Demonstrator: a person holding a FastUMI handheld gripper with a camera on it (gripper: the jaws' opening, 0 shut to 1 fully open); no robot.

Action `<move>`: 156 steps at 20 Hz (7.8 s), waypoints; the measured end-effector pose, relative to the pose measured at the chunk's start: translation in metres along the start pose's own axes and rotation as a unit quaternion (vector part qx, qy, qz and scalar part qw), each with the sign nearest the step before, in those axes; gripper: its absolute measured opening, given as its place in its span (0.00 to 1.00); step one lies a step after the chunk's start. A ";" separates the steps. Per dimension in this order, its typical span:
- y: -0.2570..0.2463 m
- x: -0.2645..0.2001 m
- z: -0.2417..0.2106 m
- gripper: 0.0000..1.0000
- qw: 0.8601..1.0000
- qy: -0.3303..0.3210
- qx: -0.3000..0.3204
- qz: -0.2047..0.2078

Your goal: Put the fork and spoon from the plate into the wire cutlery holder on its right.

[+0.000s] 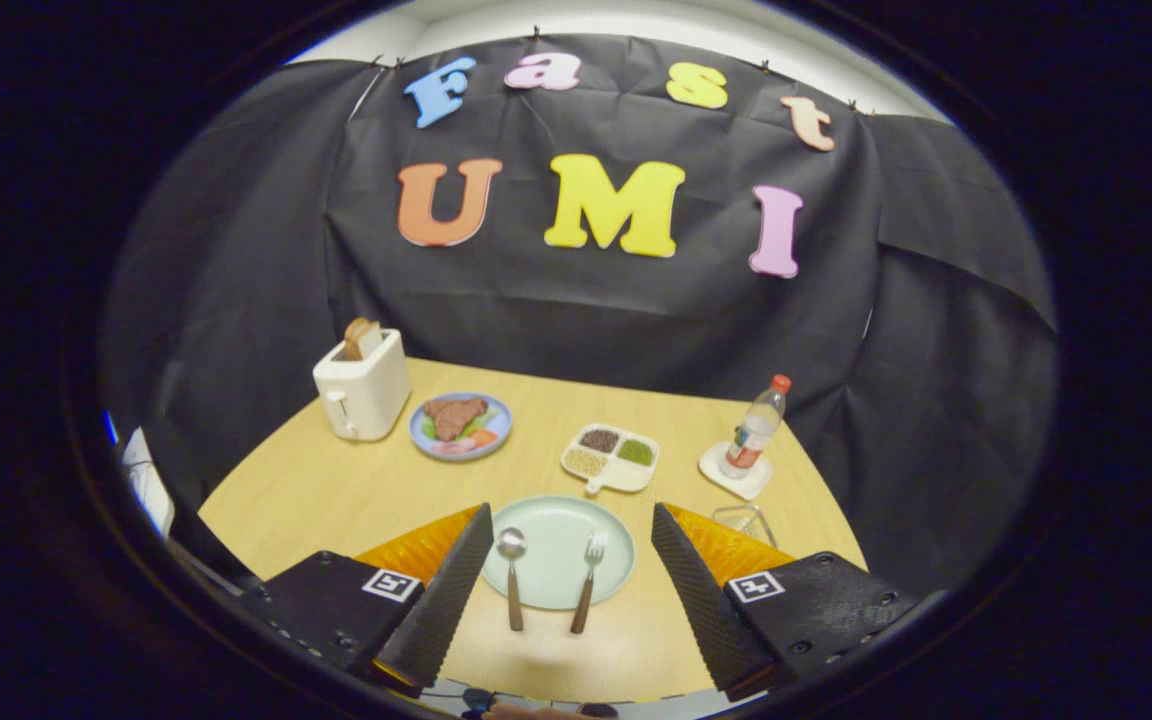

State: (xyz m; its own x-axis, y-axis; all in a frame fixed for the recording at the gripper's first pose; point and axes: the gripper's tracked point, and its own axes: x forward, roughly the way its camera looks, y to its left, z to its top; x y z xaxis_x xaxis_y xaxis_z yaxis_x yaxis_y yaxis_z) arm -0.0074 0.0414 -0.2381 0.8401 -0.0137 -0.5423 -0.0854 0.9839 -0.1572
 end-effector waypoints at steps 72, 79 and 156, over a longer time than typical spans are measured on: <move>-0.204 0.033 -0.098 0.04 0.980 0.173 0.099 0.015; -0.210 0.058 -0.097 0.05 0.981 0.183 0.069 0.004; 0.088 0.123 -0.203 0.15 0.914 0.401 0.056 0.014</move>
State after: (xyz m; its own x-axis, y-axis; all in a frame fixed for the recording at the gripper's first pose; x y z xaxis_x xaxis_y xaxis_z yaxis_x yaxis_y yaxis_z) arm -0.0198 0.0898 -0.4861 0.1709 -0.0695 -0.9828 -0.0073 0.9974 -0.0718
